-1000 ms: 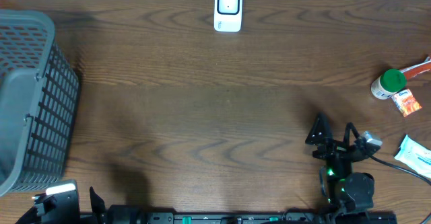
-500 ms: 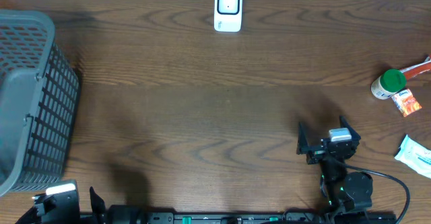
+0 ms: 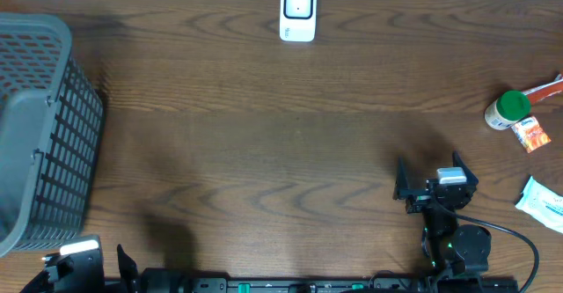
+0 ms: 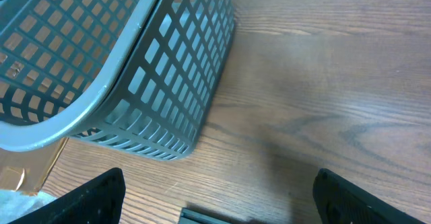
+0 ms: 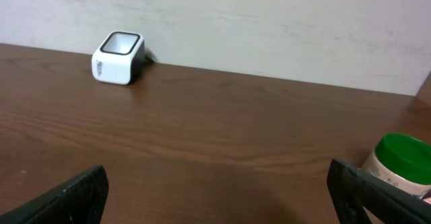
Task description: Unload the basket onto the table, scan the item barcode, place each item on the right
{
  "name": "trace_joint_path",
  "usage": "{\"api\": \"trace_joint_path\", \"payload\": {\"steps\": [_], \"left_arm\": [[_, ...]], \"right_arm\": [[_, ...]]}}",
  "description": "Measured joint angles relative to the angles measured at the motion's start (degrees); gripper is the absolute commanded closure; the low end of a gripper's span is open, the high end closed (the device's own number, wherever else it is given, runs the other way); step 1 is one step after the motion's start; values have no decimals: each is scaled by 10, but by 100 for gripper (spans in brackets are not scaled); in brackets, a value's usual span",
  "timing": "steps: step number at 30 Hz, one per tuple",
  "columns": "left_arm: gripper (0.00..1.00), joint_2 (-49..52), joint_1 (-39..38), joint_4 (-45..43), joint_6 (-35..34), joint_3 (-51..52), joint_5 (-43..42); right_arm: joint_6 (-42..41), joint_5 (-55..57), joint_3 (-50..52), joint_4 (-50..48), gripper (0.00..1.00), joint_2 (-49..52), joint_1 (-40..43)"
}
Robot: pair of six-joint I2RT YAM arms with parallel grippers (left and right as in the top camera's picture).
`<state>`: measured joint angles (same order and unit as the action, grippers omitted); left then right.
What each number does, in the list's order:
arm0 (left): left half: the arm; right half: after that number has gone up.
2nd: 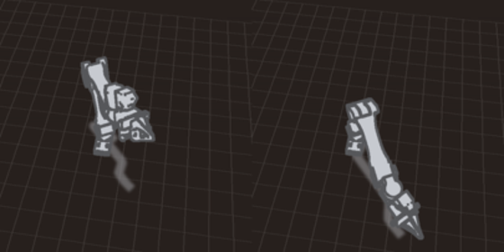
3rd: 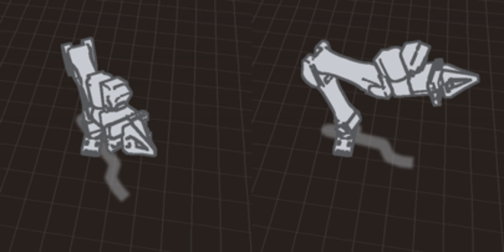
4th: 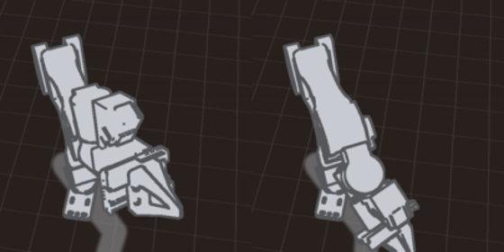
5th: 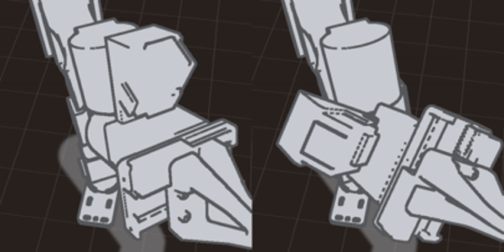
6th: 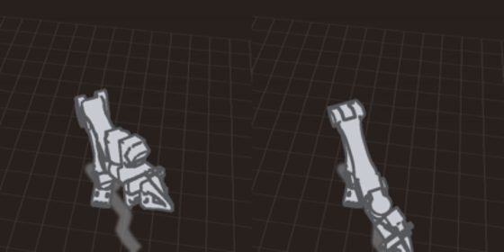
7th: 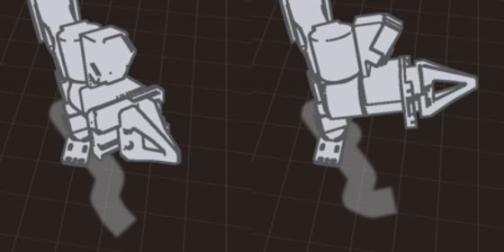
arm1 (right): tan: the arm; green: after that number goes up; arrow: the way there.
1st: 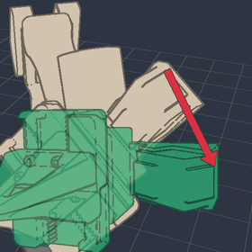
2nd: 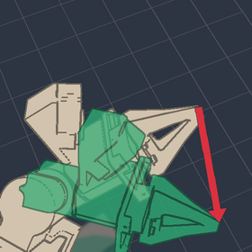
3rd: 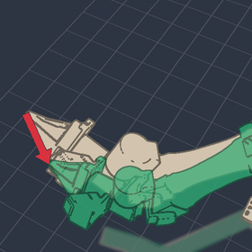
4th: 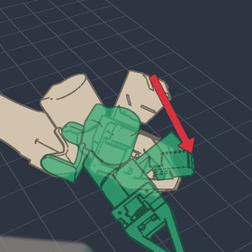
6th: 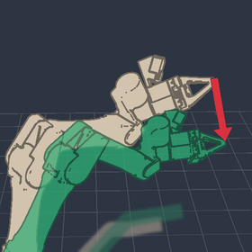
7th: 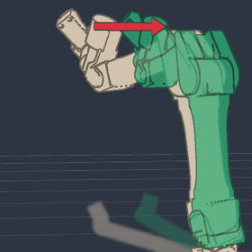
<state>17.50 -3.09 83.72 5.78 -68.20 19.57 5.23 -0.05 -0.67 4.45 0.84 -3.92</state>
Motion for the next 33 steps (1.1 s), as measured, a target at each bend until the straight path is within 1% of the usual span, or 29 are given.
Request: {"api": "trace_joint_path", "payload": {"steps": [24, 27, 29, 30, 33], "left_arm": [[11, 0, 0, -5, 0, 0, -3], [11, 0, 0, -66, 0, 0, -36], [11, -1, 1, -134, 0, 11, -61], [11, -4, 2, -184, 0, 28, -75], [11, -19, 7, -311, -1, 104, -112]], "right_arm": [[-2, 0, 0, 0, 1, 0, 0], [-2, 0, 0, 0, 1, 0, 0], [-2, 0, 0, 0, 1, 0, 0], [-2, 0, 0, 0, 1, 0, 0], [-2, -1, 0, -1, 1, 0, 0]]}}
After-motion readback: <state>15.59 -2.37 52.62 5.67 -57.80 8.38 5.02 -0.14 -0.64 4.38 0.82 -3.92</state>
